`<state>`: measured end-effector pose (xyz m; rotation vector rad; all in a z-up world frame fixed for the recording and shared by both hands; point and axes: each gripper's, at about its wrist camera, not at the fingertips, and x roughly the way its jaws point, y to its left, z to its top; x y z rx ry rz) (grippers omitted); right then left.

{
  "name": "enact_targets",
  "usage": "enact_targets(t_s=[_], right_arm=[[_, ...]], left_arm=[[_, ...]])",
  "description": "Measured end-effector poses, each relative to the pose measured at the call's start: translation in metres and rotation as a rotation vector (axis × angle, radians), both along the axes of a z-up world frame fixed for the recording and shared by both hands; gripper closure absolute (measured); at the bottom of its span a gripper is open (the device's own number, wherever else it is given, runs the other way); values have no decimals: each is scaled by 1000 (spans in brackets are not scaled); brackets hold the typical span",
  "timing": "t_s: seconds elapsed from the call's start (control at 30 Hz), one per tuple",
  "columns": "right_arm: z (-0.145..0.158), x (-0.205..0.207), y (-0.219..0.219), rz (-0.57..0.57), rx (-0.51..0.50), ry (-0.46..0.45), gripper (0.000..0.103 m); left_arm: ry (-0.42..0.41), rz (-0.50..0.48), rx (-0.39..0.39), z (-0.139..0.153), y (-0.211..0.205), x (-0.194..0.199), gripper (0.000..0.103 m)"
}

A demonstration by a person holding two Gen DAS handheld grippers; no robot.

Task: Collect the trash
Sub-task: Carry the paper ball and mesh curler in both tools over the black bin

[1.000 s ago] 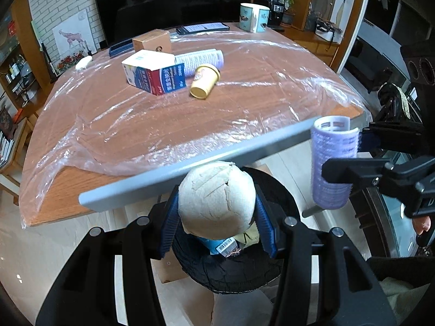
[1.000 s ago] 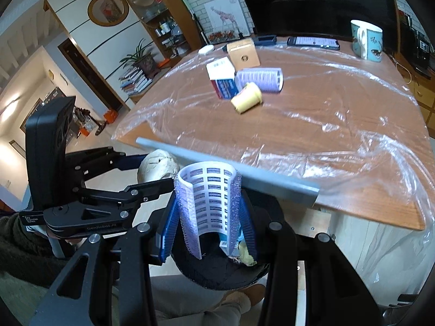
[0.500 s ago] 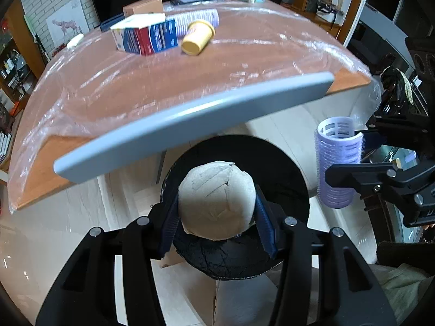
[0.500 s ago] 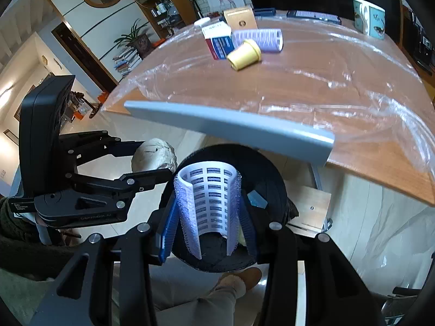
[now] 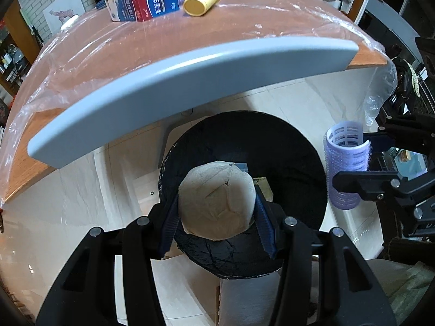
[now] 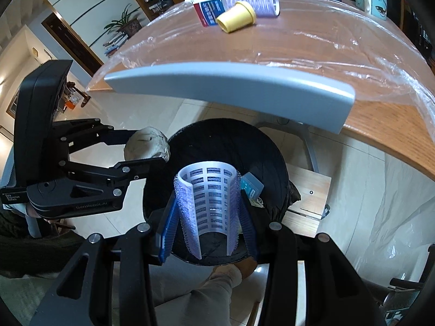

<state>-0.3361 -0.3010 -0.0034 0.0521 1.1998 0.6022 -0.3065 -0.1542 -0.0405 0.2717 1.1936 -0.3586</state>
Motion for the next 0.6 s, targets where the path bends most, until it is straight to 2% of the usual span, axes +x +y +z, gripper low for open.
enact_targets(t_s=[0.53,0.57,0.6], right_arm=[[-19,9,12,-1,-48,22,60],[-19,9,12,-3,-53,18,59],[-18,8,12,-6,-60,14,56]], left_arm=[[23,2,12,-14,-5,7,51],[21,3,10,-12,-2,7,49],[15,8,22,-12,-2,8,39]])
